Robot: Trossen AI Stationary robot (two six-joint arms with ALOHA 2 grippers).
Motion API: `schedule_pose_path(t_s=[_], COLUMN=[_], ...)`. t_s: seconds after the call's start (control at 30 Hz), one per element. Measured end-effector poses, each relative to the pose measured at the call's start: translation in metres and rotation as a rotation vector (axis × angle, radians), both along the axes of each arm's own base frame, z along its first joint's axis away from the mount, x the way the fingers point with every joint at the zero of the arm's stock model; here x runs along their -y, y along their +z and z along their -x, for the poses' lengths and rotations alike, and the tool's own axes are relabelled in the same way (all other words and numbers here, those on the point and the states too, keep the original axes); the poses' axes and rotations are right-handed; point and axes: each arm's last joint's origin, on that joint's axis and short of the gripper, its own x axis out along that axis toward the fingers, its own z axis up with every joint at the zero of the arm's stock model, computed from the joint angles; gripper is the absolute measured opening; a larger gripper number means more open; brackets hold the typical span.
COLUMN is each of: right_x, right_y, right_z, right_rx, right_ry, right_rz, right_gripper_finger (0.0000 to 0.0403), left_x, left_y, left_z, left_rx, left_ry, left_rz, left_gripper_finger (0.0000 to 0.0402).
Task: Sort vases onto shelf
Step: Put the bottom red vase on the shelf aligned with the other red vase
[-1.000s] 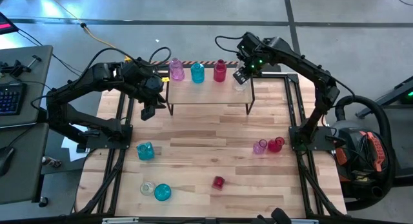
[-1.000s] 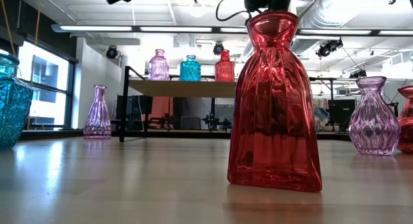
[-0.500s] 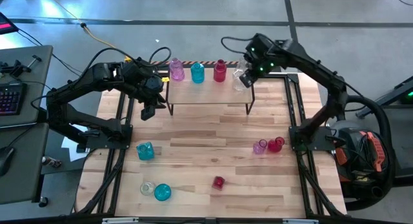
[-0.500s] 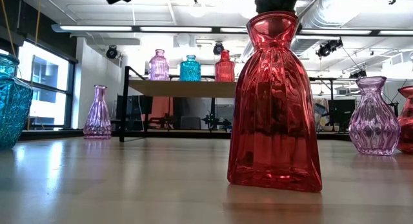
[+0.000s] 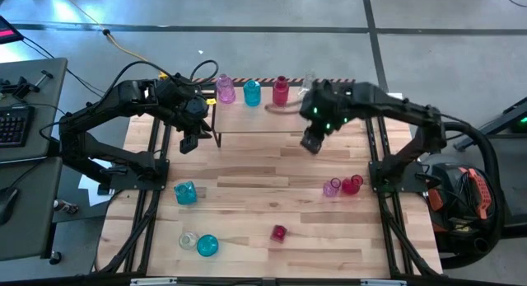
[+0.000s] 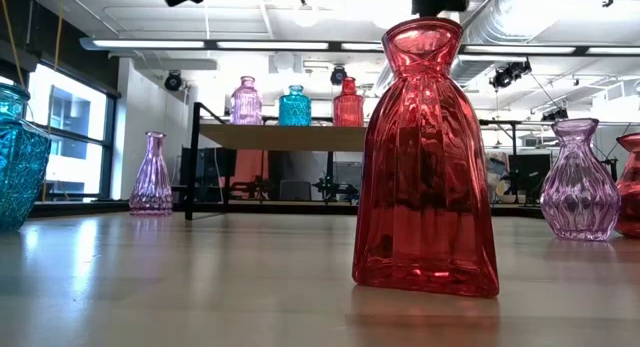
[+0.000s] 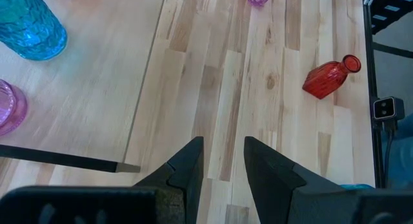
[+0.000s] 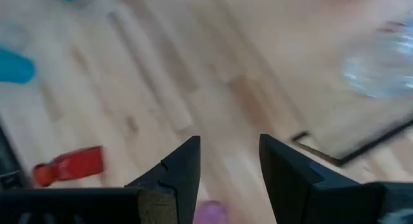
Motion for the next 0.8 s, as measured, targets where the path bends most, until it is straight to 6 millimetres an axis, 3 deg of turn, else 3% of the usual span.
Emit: schedule_pose_path(t_s=[0.17,0.33,0.8], right_x=[-0.045,-0.08,-0.142], right_y=[0.003,-0.002,-0.079], right_z=[-0.009,-0.009,-0.025], right_rx=[0.073,0.081,0.108], right_ry=[0.101,0.094,-0.05], right_rz=[-0.015,0.02,-0.204], right_gripper_finger=[0.0139,0.0139,0.0139], left_x=[0.0,0.0,0.0], left_y=[0.0,0.0,0.0], left_z=[0.0,0.0,0.0], left_rx=[0.0,0.0,0.0], left_ry=[0.0,0.0,0.0], left_rz=[0.0,0.0,0.0], left_gripper_finger=[0.0104,0.0104,0.0104])
